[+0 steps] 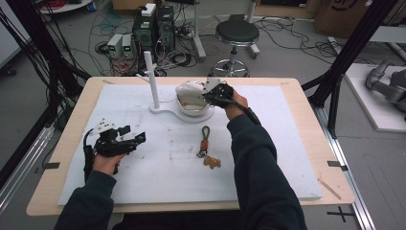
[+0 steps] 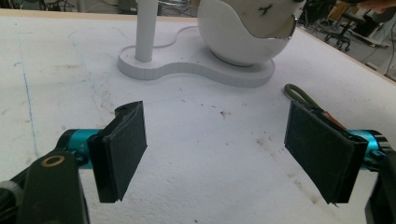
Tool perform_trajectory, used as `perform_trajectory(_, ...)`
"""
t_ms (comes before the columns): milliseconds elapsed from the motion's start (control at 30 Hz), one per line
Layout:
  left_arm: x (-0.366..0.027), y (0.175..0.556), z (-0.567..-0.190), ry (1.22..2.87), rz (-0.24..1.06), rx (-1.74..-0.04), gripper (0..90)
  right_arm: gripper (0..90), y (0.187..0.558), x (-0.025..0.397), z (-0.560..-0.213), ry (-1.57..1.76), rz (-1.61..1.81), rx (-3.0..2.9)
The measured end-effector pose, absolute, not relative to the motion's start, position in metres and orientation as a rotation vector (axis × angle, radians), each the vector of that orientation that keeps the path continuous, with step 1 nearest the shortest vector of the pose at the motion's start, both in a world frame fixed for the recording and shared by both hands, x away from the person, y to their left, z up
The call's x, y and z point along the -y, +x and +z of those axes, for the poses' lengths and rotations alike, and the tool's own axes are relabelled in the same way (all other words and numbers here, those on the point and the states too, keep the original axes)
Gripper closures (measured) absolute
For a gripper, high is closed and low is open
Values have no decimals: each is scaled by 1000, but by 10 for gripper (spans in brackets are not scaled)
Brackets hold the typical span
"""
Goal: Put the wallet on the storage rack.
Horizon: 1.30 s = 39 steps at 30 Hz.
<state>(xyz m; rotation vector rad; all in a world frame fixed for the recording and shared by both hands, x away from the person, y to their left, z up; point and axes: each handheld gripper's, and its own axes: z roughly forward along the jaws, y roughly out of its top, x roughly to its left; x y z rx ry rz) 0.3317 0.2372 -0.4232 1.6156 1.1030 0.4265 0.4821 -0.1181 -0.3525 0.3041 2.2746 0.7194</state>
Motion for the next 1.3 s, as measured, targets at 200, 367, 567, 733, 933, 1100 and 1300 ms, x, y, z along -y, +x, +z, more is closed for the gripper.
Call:
perform_trajectory(200, -238, 332, -423, 1611, 426, -1105, 208, 695, 483, 120, -356, 366, 772, -2348)
perform_trajectory(367, -238, 331, -422, 1606, 434, -1103, 208, 494, 467, 142, -346, 536, 927, -2280)
perform_trajectory(567, -240, 330, -420, 1593, 451, -1089, 208, 368, 443, 185, -329, 786, 1041, -2265)
perform_trajectory(733, -242, 329, -415, 1581, 490, -1065, 161, 301, 414, 213, -331, 853, 1100, -2228)
perform_trajectory(933, -244, 328, -413, 1590, 514, -1030, 157, 288, 377, 249, -355, 928, 1117, -2183)
perform_trajectory(1100, -243, 326, -413, 1594, 515, -1028, 162, 281, 359, 266, -381, 1048, 1145, -2212)
perform_trajectory(1300, -241, 324, -414, 1611, 515, -1030, 163, 308, 354, 262, -391, 1043, 1117, -2261)
